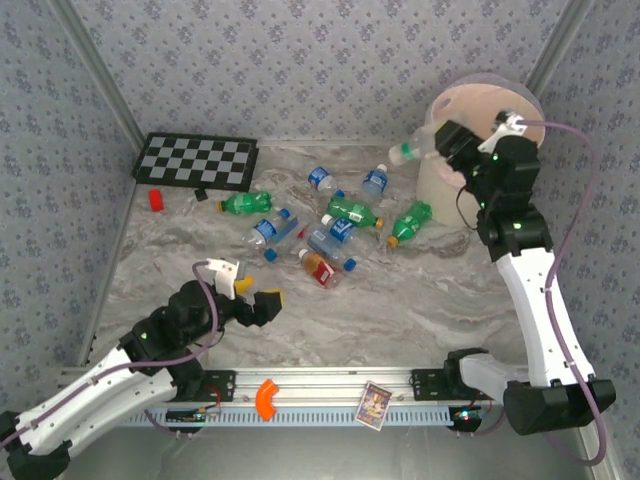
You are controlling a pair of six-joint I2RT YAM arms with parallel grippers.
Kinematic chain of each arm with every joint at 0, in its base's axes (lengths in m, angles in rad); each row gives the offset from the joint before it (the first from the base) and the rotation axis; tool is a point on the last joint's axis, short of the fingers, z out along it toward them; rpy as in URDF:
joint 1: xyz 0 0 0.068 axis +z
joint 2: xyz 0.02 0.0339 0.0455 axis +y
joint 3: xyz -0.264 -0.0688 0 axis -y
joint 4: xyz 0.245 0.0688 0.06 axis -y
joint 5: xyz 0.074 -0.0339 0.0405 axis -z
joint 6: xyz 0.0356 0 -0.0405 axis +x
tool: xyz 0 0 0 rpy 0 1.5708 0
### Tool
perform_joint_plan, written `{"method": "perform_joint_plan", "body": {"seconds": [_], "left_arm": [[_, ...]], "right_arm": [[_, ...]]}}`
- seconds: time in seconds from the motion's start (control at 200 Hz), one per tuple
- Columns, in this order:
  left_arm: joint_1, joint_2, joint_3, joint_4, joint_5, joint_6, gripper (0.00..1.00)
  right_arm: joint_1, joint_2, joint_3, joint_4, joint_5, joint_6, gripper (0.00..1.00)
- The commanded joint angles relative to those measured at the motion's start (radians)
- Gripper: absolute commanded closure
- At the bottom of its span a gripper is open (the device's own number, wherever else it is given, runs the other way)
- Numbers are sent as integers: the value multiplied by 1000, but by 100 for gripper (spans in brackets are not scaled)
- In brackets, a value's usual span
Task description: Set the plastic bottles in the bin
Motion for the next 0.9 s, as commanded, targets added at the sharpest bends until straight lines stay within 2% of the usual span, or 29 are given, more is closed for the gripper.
{"method": "perform_joint_plan", "body": {"seconds": [0.0, 0.27, 0.475, 0.69, 0.78, 0.895], "left_arm": [[-8, -31, -10, 10, 19, -23, 0], [-9, -107, -17, -35, 44, -40, 0], [-8, -162, -15, -77, 44, -48, 0], [-9, -186, -13, -107, 36, -57, 0], [-9, -185, -10, -111, 34, -59, 0], [-8, -184, -9, -114, 29, -57, 0]], "right_arm": [[-44, 44, 101, -25, 135, -22, 47], [-114, 299, 413, -166, 254, -135, 46], [-142, 461, 562, -203, 360, -256, 46], [-174, 643, 765, -360, 341, -269, 43], [-172, 686, 800, -413, 348, -271, 41], [-155, 696, 786, -414, 355, -299, 31]]}}
